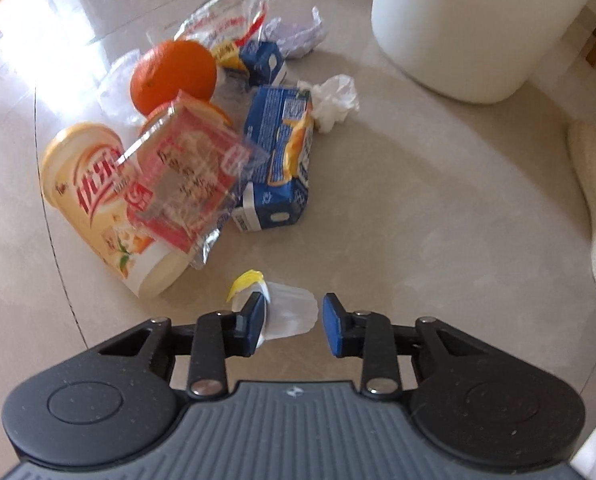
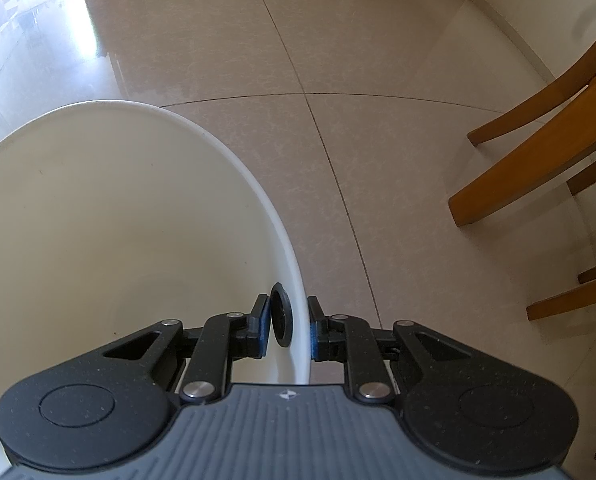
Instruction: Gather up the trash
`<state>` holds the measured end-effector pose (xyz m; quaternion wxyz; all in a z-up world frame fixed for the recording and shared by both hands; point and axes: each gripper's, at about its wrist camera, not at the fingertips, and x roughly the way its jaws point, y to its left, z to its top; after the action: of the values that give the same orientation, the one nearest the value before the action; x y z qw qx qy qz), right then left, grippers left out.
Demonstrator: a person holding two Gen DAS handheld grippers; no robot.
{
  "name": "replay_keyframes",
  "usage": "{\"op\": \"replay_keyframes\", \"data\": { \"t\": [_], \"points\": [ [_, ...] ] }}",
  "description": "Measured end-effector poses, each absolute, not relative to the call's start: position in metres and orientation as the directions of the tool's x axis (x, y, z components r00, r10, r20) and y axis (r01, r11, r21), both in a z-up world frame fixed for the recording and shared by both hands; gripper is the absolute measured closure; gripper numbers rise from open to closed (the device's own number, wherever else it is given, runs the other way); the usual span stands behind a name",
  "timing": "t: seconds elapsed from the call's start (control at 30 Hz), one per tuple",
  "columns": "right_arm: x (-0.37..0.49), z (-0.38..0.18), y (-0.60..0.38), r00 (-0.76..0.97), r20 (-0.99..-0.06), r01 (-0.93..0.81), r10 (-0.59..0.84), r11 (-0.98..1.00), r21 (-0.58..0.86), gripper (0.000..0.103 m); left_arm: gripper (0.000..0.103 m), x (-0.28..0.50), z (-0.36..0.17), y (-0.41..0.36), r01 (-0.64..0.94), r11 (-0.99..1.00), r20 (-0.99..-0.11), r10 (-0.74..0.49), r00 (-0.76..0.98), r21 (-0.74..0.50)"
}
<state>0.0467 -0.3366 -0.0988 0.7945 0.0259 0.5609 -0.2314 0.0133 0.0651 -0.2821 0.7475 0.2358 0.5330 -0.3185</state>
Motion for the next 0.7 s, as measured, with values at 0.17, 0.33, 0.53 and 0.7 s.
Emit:
{"op": "replay_keyframes", "data": {
  "t": [0.17,0.33,0.53,0.7],
  "points": [
    [0.047,-0.099,-0.335,0.263,-0.902,0.401,-0.341,0.89,-0.22,0.081,0.072,0.015,-0.287,0.068,0.725,0.687,-0.95,-0.19,0.248,0.052],
    [0.046,-0.098,-0.337,0.265,-0.902,0.405,-0.342,0.888,-0.218,0.081,0.044,0.016,-0.298,0.067,0.718,0.685,-0.937,-0.159,0.312,0.123],
    [0.045,-0.099,-0.338,0.267,-0.902,0.408,-0.34,0.888,-0.214,0.081,0.02,0.014,-0.299,0.065,0.69,0.72,-0.933,-0.196,0.301,0.071],
    [0.046,-0.099,-0.339,0.268,-0.903,0.408,-0.337,0.888,-0.211,0.081,0.037,0.013,-0.327,0.054,0.7,0.701,-0.941,-0.13,0.312,0.135]
  ]
}}
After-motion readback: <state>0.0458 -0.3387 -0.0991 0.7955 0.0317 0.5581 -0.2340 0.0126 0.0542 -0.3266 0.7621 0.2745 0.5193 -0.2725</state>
